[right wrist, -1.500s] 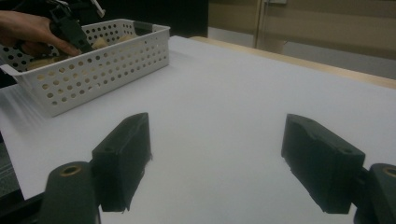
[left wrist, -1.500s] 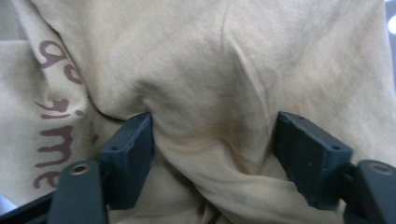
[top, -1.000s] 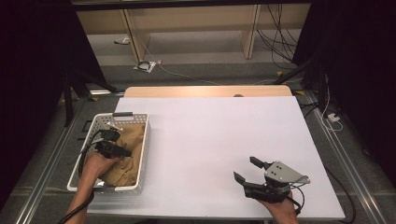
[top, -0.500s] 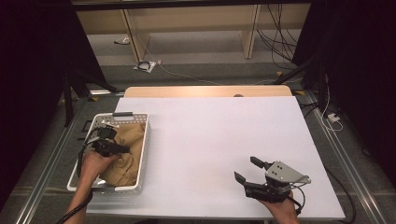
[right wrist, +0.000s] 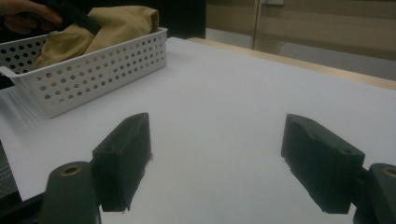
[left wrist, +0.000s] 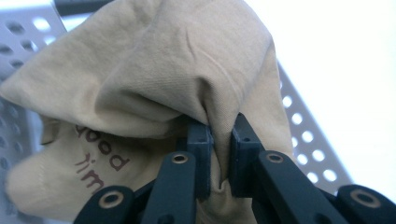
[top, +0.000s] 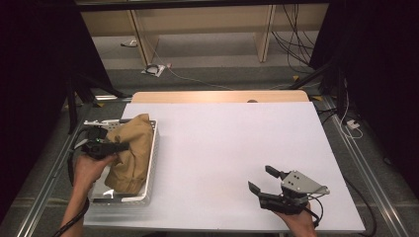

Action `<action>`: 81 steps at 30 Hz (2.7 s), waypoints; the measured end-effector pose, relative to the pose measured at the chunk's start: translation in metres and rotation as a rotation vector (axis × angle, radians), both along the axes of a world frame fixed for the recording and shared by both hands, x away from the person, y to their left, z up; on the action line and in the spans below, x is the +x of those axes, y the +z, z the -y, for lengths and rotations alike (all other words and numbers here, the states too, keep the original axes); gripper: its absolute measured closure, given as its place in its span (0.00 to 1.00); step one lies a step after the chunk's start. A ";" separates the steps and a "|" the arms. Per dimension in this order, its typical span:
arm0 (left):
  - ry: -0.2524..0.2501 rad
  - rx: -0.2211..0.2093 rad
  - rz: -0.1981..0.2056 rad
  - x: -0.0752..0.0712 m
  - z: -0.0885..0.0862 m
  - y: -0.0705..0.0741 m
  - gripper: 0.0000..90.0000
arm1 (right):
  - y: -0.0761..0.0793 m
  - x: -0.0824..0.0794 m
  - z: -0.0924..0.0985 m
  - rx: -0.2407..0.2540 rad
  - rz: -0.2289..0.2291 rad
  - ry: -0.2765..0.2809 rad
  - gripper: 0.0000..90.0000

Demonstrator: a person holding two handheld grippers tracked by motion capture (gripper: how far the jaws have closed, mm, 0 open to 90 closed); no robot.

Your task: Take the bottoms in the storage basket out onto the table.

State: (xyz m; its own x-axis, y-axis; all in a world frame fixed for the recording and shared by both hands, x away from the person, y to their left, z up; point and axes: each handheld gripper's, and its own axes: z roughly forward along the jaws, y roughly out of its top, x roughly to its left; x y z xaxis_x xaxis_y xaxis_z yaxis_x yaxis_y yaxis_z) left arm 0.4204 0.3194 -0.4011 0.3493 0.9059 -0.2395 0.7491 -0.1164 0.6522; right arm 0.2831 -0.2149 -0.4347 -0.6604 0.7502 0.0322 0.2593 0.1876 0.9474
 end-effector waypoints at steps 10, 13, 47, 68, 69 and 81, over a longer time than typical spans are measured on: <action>0.009 -0.042 0.113 -0.013 -0.002 0.029 0.91 | 0.000 0.000 0.001 -0.002 0.000 -0.002 0.28; 0.004 -0.061 0.141 -0.017 -0.001 0.036 0.91 | 0.000 0.000 0.001 -0.002 0.000 -0.002 0.28; -0.019 -0.151 0.334 -0.048 0.010 0.085 0.91 | 0.001 0.000 0.003 0.002 -0.001 -0.011 0.28; -0.102 -0.183 0.372 -0.058 0.040 0.095 0.91 | 0.000 0.000 0.004 0.002 -0.002 -0.012 0.28; -0.106 -0.183 0.374 -0.058 0.041 0.095 0.91 | 0.000 0.000 0.004 0.003 -0.001 -0.012 0.28; -0.133 -0.186 0.391 -0.058 0.060 0.095 0.91 | 0.000 0.000 0.004 0.002 -0.003 -0.011 0.28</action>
